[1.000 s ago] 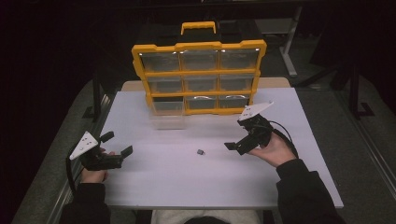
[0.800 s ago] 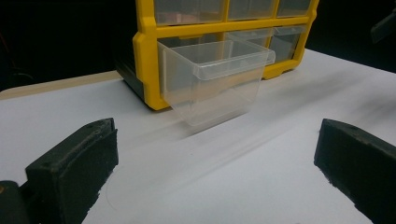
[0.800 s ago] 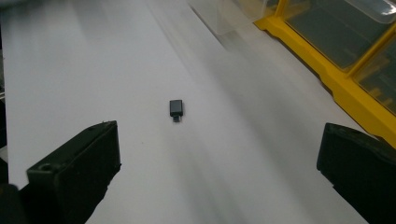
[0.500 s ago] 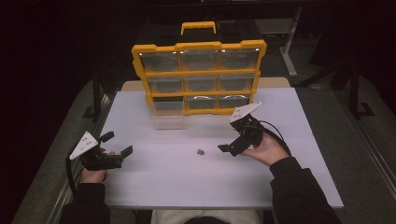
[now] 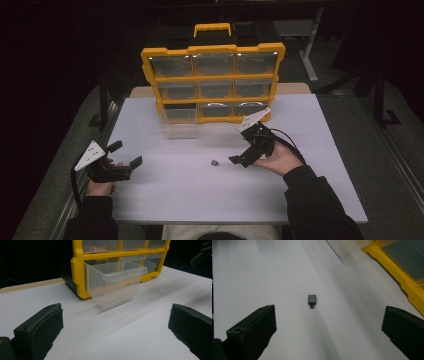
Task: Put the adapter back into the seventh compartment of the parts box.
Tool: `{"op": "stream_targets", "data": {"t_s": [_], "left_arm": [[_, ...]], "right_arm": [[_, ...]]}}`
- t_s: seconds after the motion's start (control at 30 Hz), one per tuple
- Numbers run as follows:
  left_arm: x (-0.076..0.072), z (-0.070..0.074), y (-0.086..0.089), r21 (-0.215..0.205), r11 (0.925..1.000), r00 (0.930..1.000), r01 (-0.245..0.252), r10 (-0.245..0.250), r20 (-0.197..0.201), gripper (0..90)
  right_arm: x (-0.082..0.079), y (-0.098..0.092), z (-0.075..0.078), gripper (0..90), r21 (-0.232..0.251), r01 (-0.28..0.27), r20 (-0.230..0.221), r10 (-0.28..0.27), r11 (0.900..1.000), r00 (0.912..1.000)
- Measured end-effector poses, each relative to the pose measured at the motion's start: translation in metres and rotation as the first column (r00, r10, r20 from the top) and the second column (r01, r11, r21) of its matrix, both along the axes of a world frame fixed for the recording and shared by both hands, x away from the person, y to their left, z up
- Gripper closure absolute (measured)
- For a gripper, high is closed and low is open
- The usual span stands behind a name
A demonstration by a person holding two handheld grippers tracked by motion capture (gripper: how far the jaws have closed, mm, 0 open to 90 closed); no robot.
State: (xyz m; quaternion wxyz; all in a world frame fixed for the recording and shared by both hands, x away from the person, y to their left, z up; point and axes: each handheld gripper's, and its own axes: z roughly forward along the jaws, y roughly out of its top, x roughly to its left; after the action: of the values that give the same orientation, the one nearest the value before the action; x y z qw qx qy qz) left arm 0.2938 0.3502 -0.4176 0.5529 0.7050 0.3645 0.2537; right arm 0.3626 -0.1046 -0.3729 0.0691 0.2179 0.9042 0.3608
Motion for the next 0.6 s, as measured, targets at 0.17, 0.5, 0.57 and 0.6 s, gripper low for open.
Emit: {"op": "stream_targets", "data": {"t_s": [0.17, 0.5, 0.57, 0.6], "left_arm": [[0.0, 0.0, 0.0, 0.0, 1.0, 1.0, 0.0, 0.0, 0.0, 0.0], [0.0, 0.0, 0.0, 0.0, 1.0, 1.0, 0.001, -0.001, 0.0, 0.0], [0.0, 0.0, 0.0, 0.0, 1.0, 1.0, 0.002, -0.002, -0.001, 0.0], [0.0, 0.0, 0.0, 0.001, 1.0, 1.0, 0.002, -0.002, -0.001, 0.0]], "right_arm": [[0.004, 0.003, -0.005, 0.0, -0.016, -0.004, -0.016, 0.003, 1.0, 0.9999], [0.012, 0.006, -0.014, 0.0, -0.031, -0.011, -0.043, 0.009, 0.999, 0.999], [0.013, 0.008, -0.016, 0.0, -0.032, -0.014, -0.046, 0.013, 0.999, 0.9989], [0.013, 0.009, -0.016, 0.0, -0.034, -0.017, -0.048, 0.015, 0.999, 0.9987]]}}
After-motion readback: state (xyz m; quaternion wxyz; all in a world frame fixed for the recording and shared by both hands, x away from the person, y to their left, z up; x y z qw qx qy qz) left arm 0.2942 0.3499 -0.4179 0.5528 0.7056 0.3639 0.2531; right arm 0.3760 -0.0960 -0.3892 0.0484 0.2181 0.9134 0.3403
